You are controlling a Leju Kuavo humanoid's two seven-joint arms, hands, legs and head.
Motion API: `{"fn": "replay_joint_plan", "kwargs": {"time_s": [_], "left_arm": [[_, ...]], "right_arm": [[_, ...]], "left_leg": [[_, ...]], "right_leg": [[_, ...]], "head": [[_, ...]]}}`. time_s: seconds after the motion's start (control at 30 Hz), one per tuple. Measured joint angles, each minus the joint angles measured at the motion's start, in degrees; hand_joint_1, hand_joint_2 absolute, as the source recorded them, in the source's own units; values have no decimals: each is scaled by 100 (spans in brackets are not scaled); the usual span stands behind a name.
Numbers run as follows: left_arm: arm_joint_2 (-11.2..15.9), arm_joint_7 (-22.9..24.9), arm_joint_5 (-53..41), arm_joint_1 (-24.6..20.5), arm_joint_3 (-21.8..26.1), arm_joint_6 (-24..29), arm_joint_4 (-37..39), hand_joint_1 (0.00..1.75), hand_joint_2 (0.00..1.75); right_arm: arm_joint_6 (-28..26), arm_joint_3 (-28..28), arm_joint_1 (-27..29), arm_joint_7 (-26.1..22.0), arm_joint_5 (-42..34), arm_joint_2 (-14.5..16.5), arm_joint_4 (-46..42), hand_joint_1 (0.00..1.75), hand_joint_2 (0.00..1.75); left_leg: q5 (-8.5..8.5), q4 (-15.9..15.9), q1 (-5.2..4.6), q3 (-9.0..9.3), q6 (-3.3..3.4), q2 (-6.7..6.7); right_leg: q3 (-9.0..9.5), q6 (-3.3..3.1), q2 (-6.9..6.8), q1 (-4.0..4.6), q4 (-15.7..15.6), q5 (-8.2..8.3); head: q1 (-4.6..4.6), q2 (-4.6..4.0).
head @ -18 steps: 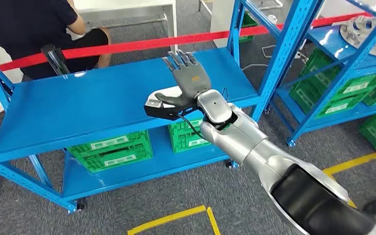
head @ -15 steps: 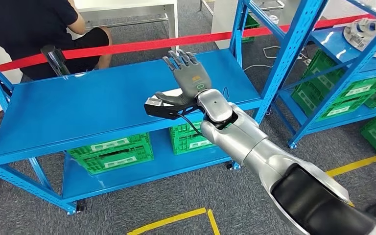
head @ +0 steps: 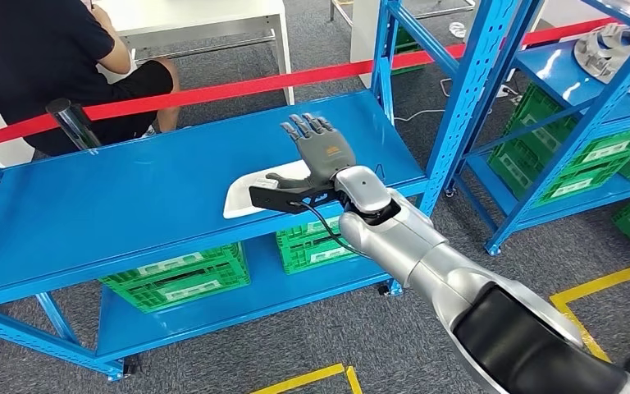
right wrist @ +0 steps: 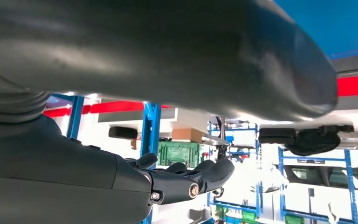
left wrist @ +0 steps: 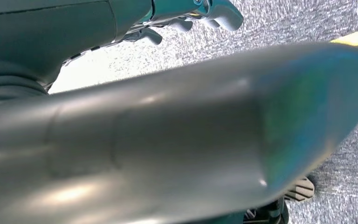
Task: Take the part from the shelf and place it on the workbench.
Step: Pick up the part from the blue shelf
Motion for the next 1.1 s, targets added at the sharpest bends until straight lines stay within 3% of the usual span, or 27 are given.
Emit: {"fn": "replay_joint_plan", "kwargs": {"time_s": [0.07, 0.1, 0.17, 0.23, 0.6, 1.1], "left_arm": [[4, 0, 0, 0, 0, 1, 0, 0, 0], [5, 0, 0, 1, 0, 1, 0, 0, 0], [5, 0, -4, 1, 0, 1, 0, 0, 0], [5, -3, -13, 1, 0, 1, 0, 0, 0], [-1, -19, -94, -12, 0, 1, -4, 0, 0], [-3, 34, -146, -27, 0, 0, -22, 0, 0]], "right_arm": [[11, 0, 1, -1, -17, 1, 19, 0, 0], [41, 0, 1, -2, -54, 1, 27, 0, 0], [168, 0, 2, -8, -220, 8, 61, 0, 87], [326, -8, 23, -19, -473, 28, 119, 0, 175], [1080, -101, 307, 56, -1252, 127, 152, 0, 175], [1328, -97, 386, 148, -1273, 204, 68, 0, 175]], "left_leg": [[4, -35, 3, 22, -65, 1], [7, -53, 7, 32, -132, 2], [13, -89, 18, 50, -293, 1], [15, -103, 25, 57, -380, 1], [15, -99, 21, 65, -390, 0], [5, -97, 20, 66, -375, 0]], "right_leg": [[1, -21, 1, 4, 0, -14], [1, -28, 1, 6, 1, -18], [1, -37, 0, 8, 2, -25], [2, -39, -1, 9, 3, -28], [36, -24, -6, 3, -27, -19], [45, -16, -6, 2, -43, -15]], "head": [[0, 0], [1, 0], [1, 0], [2, 0], [4, 0], [4, 0]]}}
